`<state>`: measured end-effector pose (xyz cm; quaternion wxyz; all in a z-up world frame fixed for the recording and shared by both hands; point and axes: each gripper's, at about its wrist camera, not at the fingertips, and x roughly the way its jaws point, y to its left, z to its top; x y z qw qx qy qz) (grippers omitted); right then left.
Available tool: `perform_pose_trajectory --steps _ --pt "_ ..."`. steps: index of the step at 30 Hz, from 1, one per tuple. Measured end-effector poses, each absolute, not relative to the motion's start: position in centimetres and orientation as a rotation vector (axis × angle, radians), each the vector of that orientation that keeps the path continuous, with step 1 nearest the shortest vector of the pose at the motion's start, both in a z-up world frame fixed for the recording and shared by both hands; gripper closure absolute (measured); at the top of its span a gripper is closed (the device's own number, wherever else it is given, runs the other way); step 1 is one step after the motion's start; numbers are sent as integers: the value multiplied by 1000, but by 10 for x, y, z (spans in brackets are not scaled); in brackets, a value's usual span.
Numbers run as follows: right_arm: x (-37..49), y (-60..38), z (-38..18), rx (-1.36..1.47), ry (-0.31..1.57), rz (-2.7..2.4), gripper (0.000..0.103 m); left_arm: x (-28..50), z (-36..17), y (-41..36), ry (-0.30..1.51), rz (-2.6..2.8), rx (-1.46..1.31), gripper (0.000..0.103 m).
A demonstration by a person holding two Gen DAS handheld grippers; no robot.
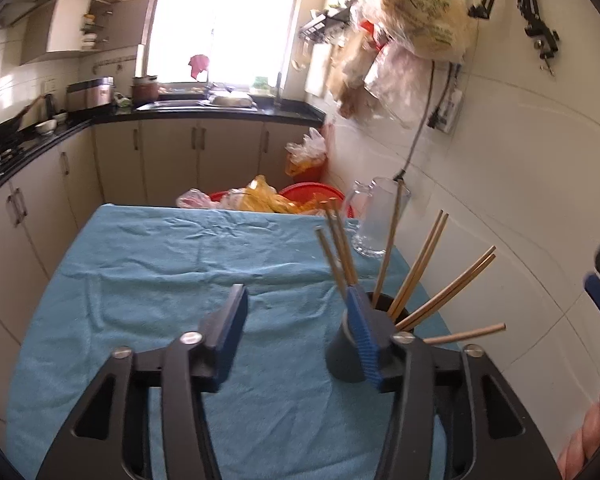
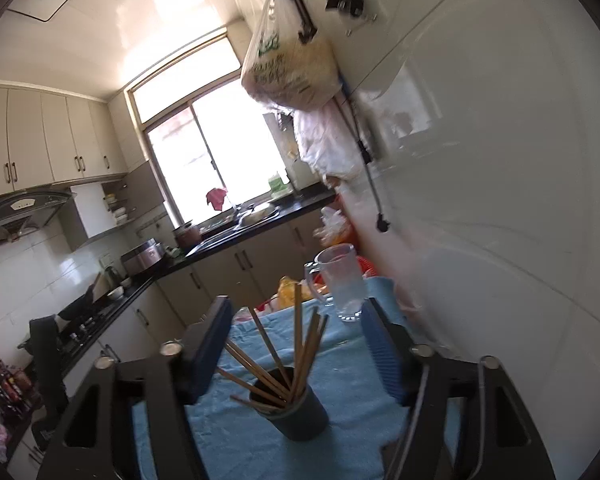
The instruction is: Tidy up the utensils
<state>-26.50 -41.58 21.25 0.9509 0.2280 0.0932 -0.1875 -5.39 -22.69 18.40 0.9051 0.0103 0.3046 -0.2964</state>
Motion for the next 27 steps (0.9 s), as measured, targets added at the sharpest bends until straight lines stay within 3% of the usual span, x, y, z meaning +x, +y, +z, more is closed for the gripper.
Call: perform_pose_trajectory --steps 2,11,27 --pt "-281 -403 211 460 193 -404 19 -66 185 -212 611 -582 13 36" --pt "-322 -352 185 427 272 -452 13 -127 175 -159 559 -472 48 21" --pt "-369 -264 143 354 273 -503 7 -201 147 -104 533 -376 161 14"
